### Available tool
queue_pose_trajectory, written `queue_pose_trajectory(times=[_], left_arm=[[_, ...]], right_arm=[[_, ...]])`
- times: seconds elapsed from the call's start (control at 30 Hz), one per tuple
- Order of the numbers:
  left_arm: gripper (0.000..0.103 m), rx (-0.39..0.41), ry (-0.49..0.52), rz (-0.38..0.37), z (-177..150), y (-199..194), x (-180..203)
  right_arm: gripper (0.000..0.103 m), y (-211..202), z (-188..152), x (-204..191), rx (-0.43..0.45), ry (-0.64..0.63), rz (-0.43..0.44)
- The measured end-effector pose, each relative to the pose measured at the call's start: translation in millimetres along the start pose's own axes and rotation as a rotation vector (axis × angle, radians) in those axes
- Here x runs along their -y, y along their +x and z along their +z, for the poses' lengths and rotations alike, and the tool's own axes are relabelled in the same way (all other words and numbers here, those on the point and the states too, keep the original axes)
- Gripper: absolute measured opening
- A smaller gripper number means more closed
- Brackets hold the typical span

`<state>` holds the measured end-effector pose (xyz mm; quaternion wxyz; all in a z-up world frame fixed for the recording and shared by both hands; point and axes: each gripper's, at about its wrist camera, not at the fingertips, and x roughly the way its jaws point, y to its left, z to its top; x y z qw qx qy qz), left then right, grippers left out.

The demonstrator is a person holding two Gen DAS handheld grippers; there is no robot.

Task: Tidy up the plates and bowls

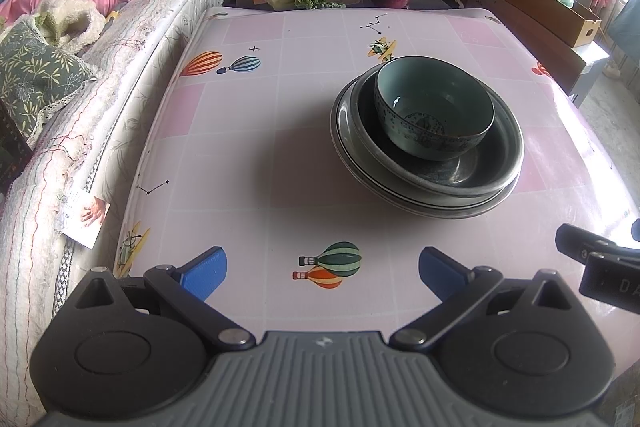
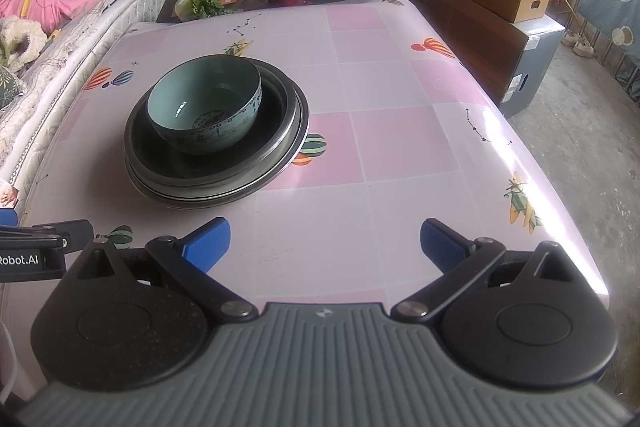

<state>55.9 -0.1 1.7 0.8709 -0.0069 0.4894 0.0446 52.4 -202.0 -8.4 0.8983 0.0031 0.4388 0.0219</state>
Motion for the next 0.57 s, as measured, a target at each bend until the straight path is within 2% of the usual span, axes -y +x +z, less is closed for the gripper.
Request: queue_pose_trajectory(times=[0.57], left_arm=[[0.103, -0.003, 0.001, 0.001, 0.3, 0.9, 2.1]], right_arm=[[0.102, 1.8, -1.2, 0.9, -0.004, 0.004, 0.001]])
